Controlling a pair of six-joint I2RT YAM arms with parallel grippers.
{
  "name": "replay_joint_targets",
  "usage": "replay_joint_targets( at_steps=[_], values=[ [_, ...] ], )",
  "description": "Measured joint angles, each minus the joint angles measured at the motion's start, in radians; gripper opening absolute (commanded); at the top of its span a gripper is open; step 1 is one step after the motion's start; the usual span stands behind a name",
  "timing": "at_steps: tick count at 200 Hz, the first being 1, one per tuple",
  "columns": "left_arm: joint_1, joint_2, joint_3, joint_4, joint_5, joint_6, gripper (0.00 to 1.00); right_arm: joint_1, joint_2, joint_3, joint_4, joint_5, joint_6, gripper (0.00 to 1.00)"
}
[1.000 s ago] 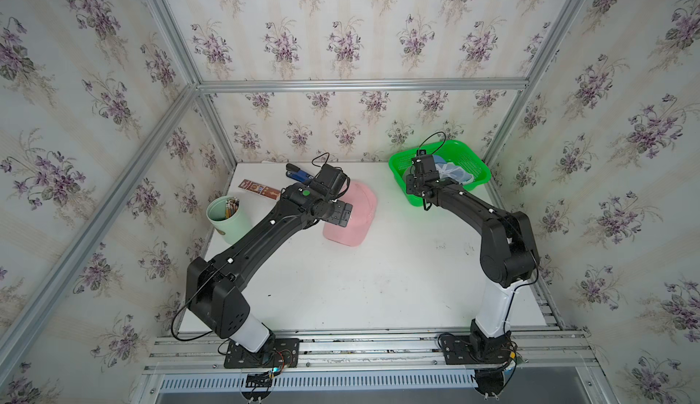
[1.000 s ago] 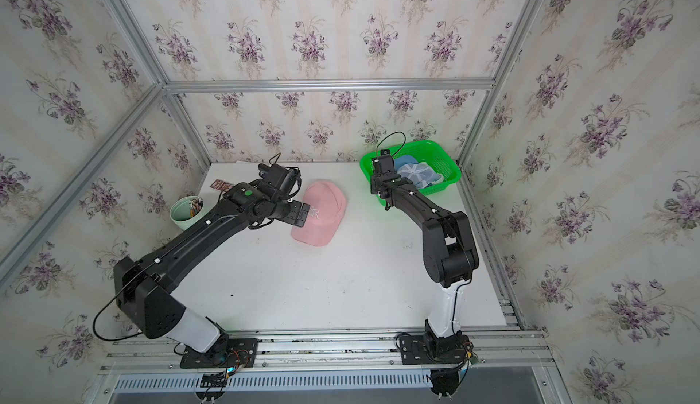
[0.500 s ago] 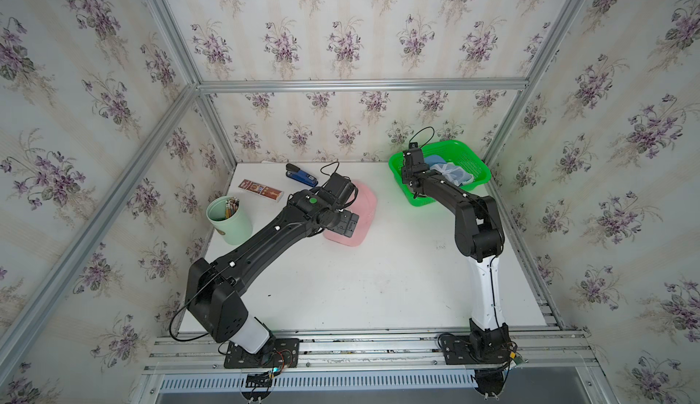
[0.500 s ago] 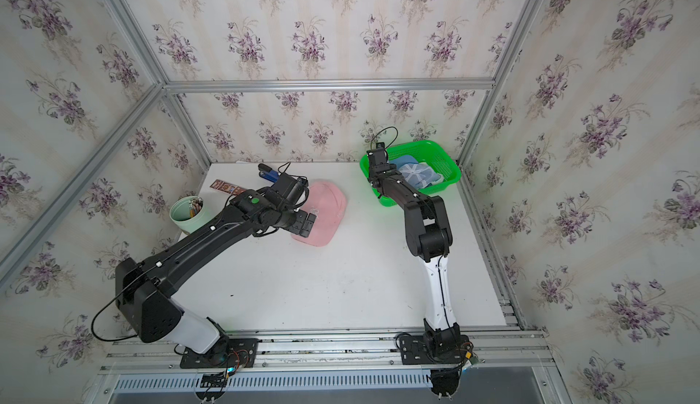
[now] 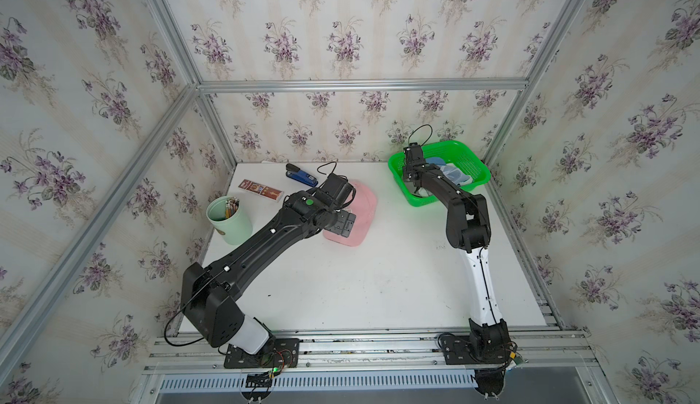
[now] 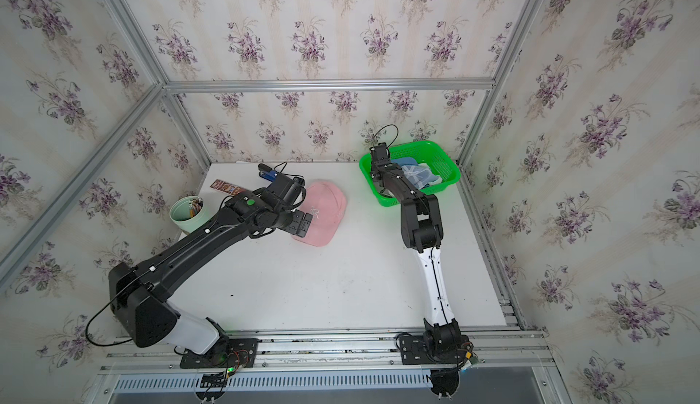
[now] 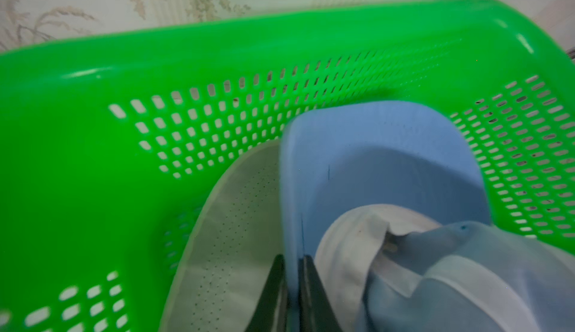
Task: Turn the baseball cap inside out
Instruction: Pick up the baseball cap from the basket.
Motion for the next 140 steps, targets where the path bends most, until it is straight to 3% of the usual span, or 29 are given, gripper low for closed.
replay_joint_targets(
  at_steps=[68, 140],
  values=[
    [0.0, -0.003, -0.002, 0.001, -0.007, -0.001, 0.99, 0.001, -0.27, -0.195, 0.049, -0.064, 0.028, 0.0],
    [0.0, 0.0, 0.046, -0.002, -0.003, -0.005, 0.99, 0.0, -0.632, -0.435, 0.126, -0.236, 0.053, 0.0]
  ],
)
